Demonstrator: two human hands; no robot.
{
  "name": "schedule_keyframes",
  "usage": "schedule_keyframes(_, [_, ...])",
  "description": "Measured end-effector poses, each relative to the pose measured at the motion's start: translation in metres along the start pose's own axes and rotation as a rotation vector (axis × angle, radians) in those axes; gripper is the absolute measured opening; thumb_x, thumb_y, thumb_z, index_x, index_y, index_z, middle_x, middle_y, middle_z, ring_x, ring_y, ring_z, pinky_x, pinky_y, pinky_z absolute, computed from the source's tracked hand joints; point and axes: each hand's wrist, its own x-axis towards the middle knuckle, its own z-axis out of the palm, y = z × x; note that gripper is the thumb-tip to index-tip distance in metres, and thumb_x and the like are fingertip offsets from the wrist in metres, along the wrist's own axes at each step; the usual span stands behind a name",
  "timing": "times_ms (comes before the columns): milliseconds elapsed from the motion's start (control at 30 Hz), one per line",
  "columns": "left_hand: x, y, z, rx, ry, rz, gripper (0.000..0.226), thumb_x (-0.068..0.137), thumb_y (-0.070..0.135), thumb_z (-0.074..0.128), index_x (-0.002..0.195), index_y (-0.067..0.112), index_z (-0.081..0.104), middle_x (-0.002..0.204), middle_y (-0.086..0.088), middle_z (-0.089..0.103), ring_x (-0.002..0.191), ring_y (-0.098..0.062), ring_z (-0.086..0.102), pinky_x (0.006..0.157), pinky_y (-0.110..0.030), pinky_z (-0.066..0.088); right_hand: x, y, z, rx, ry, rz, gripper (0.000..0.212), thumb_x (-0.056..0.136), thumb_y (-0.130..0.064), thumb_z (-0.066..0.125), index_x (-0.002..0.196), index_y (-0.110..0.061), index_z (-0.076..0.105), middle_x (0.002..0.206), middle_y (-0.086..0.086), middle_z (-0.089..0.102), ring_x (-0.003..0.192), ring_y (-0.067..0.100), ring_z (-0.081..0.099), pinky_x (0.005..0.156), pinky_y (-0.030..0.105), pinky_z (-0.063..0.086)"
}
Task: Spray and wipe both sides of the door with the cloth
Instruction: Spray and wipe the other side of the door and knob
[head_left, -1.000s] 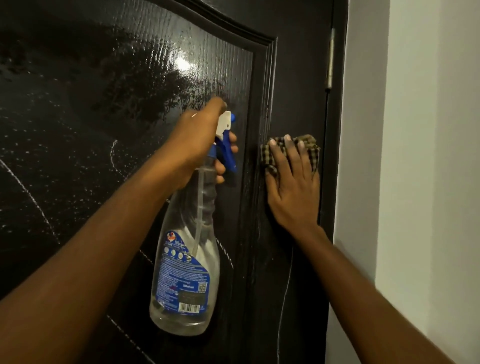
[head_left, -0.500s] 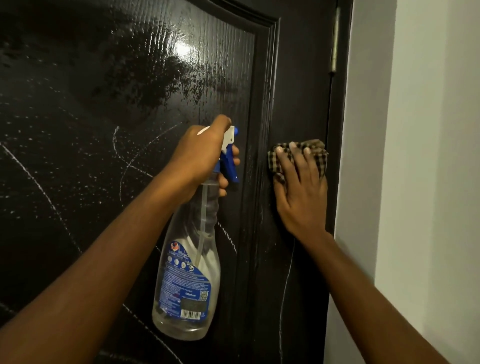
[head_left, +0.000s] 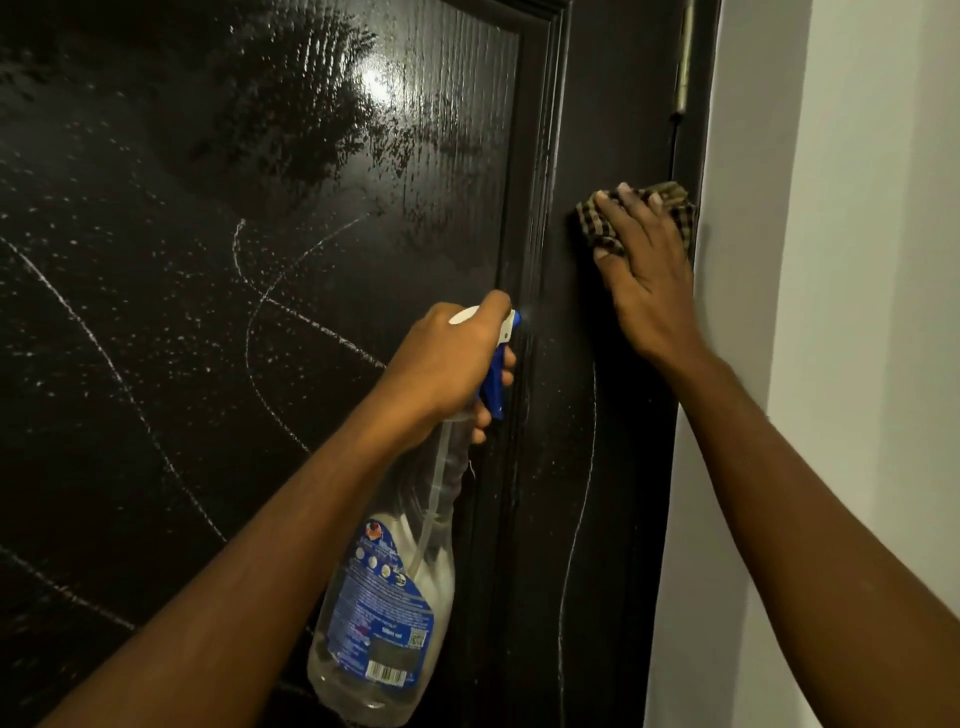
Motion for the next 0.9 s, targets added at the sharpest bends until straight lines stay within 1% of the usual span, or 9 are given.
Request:
schedule_keyframes(133, [-0.003, -0.001, -0.004, 0.079, 0.077, 0.012, 0.052, 0.1, 0.051, 0.04, 0.089, 0.008, 0.067, 0.079, -0.008, 0.069, 0.055, -0.021, 0.061, 0.044, -0.027, 0.049, 0.004, -0.004, -0.002, 0.045, -0.006, 0.045, 0.057, 0.1, -0.039, 0.037, 0.156, -0.037, 0.031, 0.167, -0.009, 0.021, 0.156, 0.014, 0.006, 0.126, 0.05, 0.004])
schedule_keyframes(233, [-0.005, 0.0, -0.017, 0.024, 0.155, 0.049, 0.045, 0.1, 0.048, 0.042, 0.089, 0.012, 0.067, 0.086, -0.011, 0.072, 0.067, -0.026, 0.066, 0.049, -0.032, 0.052, -0.005, -0.022, 0.016, -0.031, 0.052, 0.137, 0.057, 0.105, -0.039, 0.04, 0.158, -0.04, 0.023, 0.169, -0.009, 0.012, 0.156, 0.016, 0.0, 0.122, 0.058, 0.004])
schedule_keyframes(300, [-0.006, 0.0, -0.025, -0.033, 0.183, 0.063, 0.043, 0.1, 0.048, 0.043, 0.09, 0.013, 0.067, 0.088, -0.012, 0.073, 0.071, -0.03, 0.066, 0.051, -0.034, 0.052, -0.024, -0.036, 0.032, -0.117, 0.068, 0.099, 0.059, 0.104, -0.039, 0.042, 0.159, -0.04, 0.021, 0.169, -0.009, 0.01, 0.156, 0.016, -0.001, 0.119, 0.062, 0.005])
schedule_keyframes(400, [-0.01, 0.002, -0.03, -0.096, 0.186, 0.048, 0.045, 0.099, 0.048, 0.044, 0.091, 0.012, 0.069, 0.082, -0.009, 0.072, 0.057, -0.022, 0.063, 0.045, -0.029, 0.049, -0.079, -0.042, 0.057, -0.225, 0.021, -0.063, 0.06, 0.1, -0.04, 0.042, 0.158, -0.037, 0.027, 0.168, -0.005, 0.016, 0.156, 0.016, 0.005, 0.117, 0.062, 0.01])
schedule_keyframes(467, [-0.014, 0.003, -0.03, -0.103, 0.187, 0.049, 0.046, 0.1, 0.047, 0.043, 0.093, 0.01, 0.069, 0.083, -0.009, 0.072, 0.043, -0.011, 0.059, 0.04, -0.024, 0.047, -0.117, -0.04, 0.067, -0.271, 0.009, -0.113, 0.06, 0.097, -0.041, 0.04, 0.156, -0.033, 0.033, 0.165, -0.002, 0.023, 0.155, 0.02, 0.012, 0.116, 0.059, 0.013])
schedule_keyframes(533, [-0.018, 0.004, -0.031, -0.098, 0.188, 0.05, 0.047, 0.101, 0.046, 0.042, 0.096, 0.008, 0.068, 0.085, -0.01, 0.071, 0.039, -0.009, 0.056, 0.038, -0.022, 0.046, -0.133, -0.038, 0.07, -0.297, 0.004, -0.133, 0.059, 0.096, -0.042, 0.041, 0.153, -0.031, 0.037, 0.162, 0.0, 0.029, 0.153, 0.022, 0.017, 0.116, 0.058, 0.016])
schedule_keyframes(667, [-0.018, 0.01, -0.037, -0.063, 0.197, 0.06, 0.049, 0.1, 0.046, 0.041, 0.099, 0.005, 0.068, 0.084, -0.009, 0.072, 0.038, -0.009, 0.056, 0.038, -0.023, 0.046, -0.092, -0.038, 0.061, -0.311, 0.026, -0.153, 0.058, 0.098, -0.042, 0.043, 0.154, -0.03, 0.038, 0.161, 0.001, 0.033, 0.152, 0.022, 0.019, 0.116, 0.061, 0.026])
schedule_keyframes(800, [-0.02, 0.008, -0.038, -0.054, 0.195, 0.083, 0.048, 0.1, 0.045, 0.042, 0.1, 0.006, 0.068, 0.083, -0.009, 0.071, 0.038, -0.007, 0.057, 0.038, -0.023, 0.046, -0.031, -0.053, 0.056, -0.277, 0.072, -0.058, 0.057, 0.1, -0.04, 0.042, 0.156, -0.031, 0.033, 0.165, -0.001, 0.025, 0.154, 0.02, 0.011, 0.119, 0.06, 0.018])
schedule_keyframes(900, [-0.024, -0.004, -0.037, -0.066, 0.204, 0.073, 0.05, 0.099, 0.047, 0.042, 0.096, 0.006, 0.069, 0.084, -0.011, 0.073, 0.04, -0.012, 0.056, 0.04, -0.026, 0.046, -0.042, -0.059, 0.067, -0.285, 0.126, -0.044, 0.057, 0.099, -0.037, 0.043, 0.155, -0.029, 0.036, 0.165, 0.001, 0.027, 0.154, 0.021, 0.013, 0.119, 0.062, 0.019])
